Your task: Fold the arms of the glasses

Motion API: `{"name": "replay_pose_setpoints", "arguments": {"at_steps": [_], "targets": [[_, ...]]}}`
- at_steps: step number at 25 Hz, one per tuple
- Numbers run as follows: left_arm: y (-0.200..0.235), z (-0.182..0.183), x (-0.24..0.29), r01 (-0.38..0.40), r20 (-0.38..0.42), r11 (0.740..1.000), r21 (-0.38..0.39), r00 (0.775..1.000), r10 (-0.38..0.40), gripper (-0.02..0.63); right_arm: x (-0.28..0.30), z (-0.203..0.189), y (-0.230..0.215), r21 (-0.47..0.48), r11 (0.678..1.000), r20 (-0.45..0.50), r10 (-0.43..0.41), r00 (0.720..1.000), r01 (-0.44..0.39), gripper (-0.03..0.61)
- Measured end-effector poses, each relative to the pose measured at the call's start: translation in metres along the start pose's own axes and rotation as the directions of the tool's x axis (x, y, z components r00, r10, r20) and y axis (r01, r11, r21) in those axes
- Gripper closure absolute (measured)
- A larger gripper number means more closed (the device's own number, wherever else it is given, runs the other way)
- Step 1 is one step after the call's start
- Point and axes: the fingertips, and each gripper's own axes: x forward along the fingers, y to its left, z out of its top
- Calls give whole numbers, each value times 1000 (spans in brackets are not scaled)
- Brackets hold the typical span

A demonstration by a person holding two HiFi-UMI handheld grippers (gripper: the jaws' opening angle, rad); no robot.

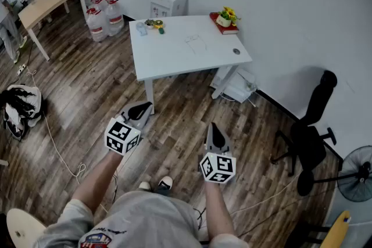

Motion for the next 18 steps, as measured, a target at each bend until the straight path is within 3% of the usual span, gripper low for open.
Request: {"name": "replay_pose_setpoints", "arguments": {"at_steps": [2,4,10,12,18], "targets": [[-1,-5,-3,18,-7,1000,-5,1000,-18,606,1,-7,7,14,1000,-5,24,1000,-24,583],[-2,-10,-7,26,-13,1000,-3,1000,-26,595,2,-13,12,17,999,-9,38,999,-38,519],[-8,-22,-10,37,-9,999,-25,999,-38,353,-2,-18,13,10,999,4,31,1000,-31,305],[-7,-23,-10,40,-4,998,-42,999,-40,313,0,-22,13,22,999,-2,39,999,-39,296],[-8,-26,5,39,-9,998,-46,999,-39,310,6,-30,-1,34,999,-11,37,999,-37,293]]}}
